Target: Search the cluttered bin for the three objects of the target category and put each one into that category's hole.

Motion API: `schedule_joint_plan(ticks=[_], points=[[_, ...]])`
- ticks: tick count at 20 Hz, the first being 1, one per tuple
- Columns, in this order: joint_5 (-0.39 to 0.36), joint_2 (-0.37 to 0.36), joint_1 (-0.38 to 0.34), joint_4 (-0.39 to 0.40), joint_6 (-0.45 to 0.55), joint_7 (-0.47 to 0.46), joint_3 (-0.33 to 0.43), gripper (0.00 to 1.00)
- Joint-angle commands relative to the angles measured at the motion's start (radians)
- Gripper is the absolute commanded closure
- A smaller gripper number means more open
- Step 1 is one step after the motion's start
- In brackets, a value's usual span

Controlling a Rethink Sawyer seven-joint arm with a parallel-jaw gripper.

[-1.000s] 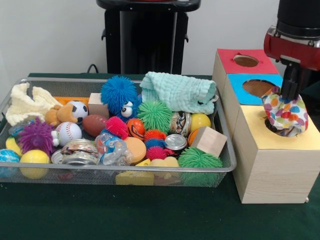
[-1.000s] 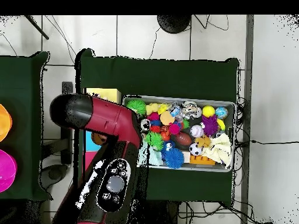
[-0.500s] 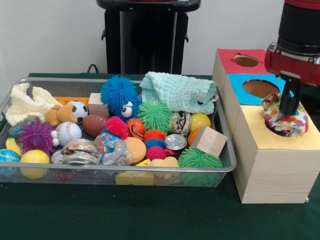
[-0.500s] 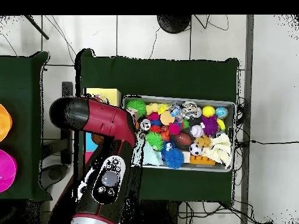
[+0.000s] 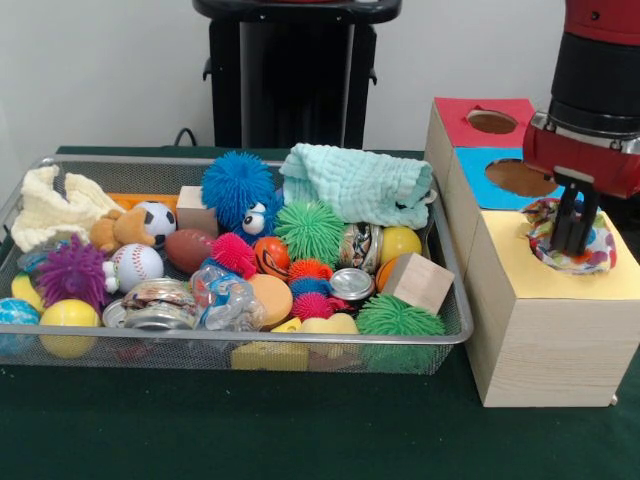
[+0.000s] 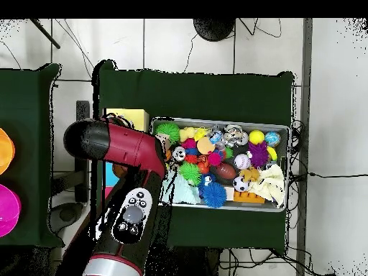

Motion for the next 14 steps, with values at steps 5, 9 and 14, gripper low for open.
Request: schedule_joint_plan(ticks=[5,9,14], points=[[0.002,0.131,0.007,-0.038,-0.059,0.202,0.057,1.0],[-0.017,0.141,-0.018,-0.045,-0.02,0.134,0.1,1.0],[-0.068,0.166,-0.077,-0.067,0.033,-0.015,0.182,1.0]])
